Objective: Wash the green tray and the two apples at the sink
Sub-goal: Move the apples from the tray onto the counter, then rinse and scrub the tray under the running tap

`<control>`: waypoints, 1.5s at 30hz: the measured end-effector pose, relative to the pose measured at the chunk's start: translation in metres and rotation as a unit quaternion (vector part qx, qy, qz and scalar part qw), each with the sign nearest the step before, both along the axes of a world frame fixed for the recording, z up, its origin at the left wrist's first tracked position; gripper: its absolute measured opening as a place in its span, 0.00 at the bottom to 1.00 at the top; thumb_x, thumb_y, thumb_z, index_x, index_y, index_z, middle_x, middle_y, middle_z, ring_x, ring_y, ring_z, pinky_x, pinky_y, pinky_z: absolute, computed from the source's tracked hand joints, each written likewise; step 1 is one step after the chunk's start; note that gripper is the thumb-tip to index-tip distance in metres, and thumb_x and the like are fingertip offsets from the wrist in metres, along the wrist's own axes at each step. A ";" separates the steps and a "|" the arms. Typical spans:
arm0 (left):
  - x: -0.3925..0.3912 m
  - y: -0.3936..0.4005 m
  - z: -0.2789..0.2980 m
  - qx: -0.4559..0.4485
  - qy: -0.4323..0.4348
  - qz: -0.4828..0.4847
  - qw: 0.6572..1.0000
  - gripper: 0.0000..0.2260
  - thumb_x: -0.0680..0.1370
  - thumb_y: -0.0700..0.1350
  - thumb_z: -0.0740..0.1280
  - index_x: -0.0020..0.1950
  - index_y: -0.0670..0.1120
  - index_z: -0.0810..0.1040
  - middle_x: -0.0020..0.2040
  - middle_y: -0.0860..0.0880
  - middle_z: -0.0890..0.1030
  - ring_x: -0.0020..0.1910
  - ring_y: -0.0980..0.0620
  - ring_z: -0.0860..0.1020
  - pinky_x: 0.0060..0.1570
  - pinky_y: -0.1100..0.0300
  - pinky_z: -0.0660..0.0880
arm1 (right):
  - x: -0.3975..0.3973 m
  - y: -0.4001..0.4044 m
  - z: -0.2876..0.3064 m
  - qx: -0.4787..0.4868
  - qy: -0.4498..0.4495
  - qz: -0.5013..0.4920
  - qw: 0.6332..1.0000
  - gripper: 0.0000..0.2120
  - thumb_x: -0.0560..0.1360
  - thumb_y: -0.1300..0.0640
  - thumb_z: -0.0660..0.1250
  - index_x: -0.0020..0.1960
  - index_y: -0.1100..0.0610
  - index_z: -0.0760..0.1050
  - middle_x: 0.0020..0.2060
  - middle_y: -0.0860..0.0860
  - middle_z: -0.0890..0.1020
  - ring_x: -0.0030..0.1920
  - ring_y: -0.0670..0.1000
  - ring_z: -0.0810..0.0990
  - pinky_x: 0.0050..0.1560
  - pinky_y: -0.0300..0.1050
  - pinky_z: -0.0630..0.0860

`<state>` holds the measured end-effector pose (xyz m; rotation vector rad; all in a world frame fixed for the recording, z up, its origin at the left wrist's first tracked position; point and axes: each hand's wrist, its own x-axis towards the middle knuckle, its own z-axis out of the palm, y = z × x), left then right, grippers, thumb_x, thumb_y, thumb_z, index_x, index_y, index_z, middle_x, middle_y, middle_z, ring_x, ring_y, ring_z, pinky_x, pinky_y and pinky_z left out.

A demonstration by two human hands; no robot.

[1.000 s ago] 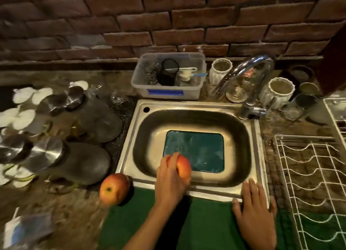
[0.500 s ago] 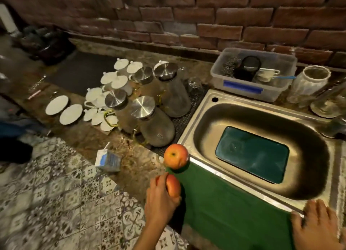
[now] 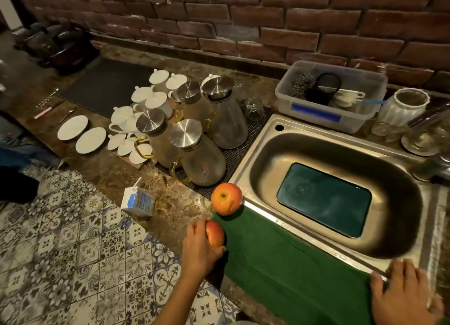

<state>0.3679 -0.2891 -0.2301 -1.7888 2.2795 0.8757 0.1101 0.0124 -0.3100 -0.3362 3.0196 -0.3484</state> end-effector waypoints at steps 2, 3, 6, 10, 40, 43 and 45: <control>-0.005 0.000 0.010 -0.011 -0.037 -0.006 0.999 0.51 0.65 0.60 0.78 0.80 0.56 0.51 0.78 0.41 0.57 0.75 0.36 0.61 0.70 0.38 0.67 | 0.001 0.000 0.001 -0.017 0.013 -0.012 1.000 0.23 0.77 0.54 0.66 0.67 0.65 0.75 0.72 0.62 0.72 0.72 0.61 0.68 0.70 0.66 0.58; -0.009 0.000 0.016 -0.046 -0.055 -0.017 0.997 0.51 0.66 0.63 0.77 0.80 0.56 0.50 0.79 0.41 0.56 0.77 0.37 0.58 0.72 0.38 0.64 | 0.002 0.000 0.002 -0.021 0.016 -0.013 1.000 0.23 0.77 0.53 0.64 0.68 0.65 0.75 0.72 0.62 0.72 0.72 0.61 0.68 0.70 0.64 0.57; -0.035 0.003 0.031 -0.217 0.010 -0.089 0.972 0.39 0.71 0.59 0.74 0.76 0.54 0.59 0.75 0.42 0.63 0.75 0.40 0.62 0.69 0.42 0.65 | 0.005 0.000 0.004 -0.012 0.002 -0.011 1.000 0.23 0.77 0.53 0.66 0.69 0.64 0.74 0.73 0.61 0.71 0.73 0.61 0.67 0.70 0.65 0.57; -0.104 0.017 0.020 -0.245 0.132 -0.208 0.938 0.26 0.76 0.55 0.68 0.72 0.51 0.68 0.70 0.45 0.68 0.69 0.45 0.68 0.65 0.51 0.66 | -0.001 -0.003 0.014 0.076 -0.099 -0.012 0.992 0.30 0.79 0.43 0.58 0.78 0.54 0.63 0.80 0.51 0.59 0.79 0.53 0.55 0.76 0.61 0.53; -0.198 0.029 -0.100 -0.190 0.001 -0.428 0.884 0.29 0.80 0.61 0.53 0.80 0.56 0.58 0.80 0.50 0.56 0.80 0.44 0.57 0.75 0.40 0.59 | -0.248 -0.076 0.106 -0.437 -0.022 -0.264 0.859 0.26 0.83 0.47 0.53 0.76 0.61 0.63 0.71 0.61 0.72 0.71 0.61 0.70 0.70 0.54 0.66; -0.198 0.028 -0.101 -0.194 -0.003 -0.430 0.882 0.29 0.80 0.61 0.53 0.81 0.56 0.56 0.81 0.49 0.56 0.80 0.43 0.56 0.75 0.40 0.58 | -0.284 -0.077 0.102 -0.417 -0.050 -0.304 0.855 0.26 0.83 0.46 0.51 0.73 0.62 0.67 0.69 0.64 0.73 0.70 0.64 0.70 0.66 0.54 0.66; -0.199 0.029 -0.100 -0.190 -0.004 -0.428 0.883 0.29 0.79 0.61 0.53 0.81 0.55 0.57 0.81 0.49 0.57 0.80 0.43 0.57 0.75 0.40 0.58 | -0.295 -0.074 0.093 -0.386 -0.057 -0.313 0.866 0.26 0.84 0.46 0.51 0.67 0.65 0.73 0.65 0.65 0.76 0.66 0.65 0.73 0.61 0.52 0.68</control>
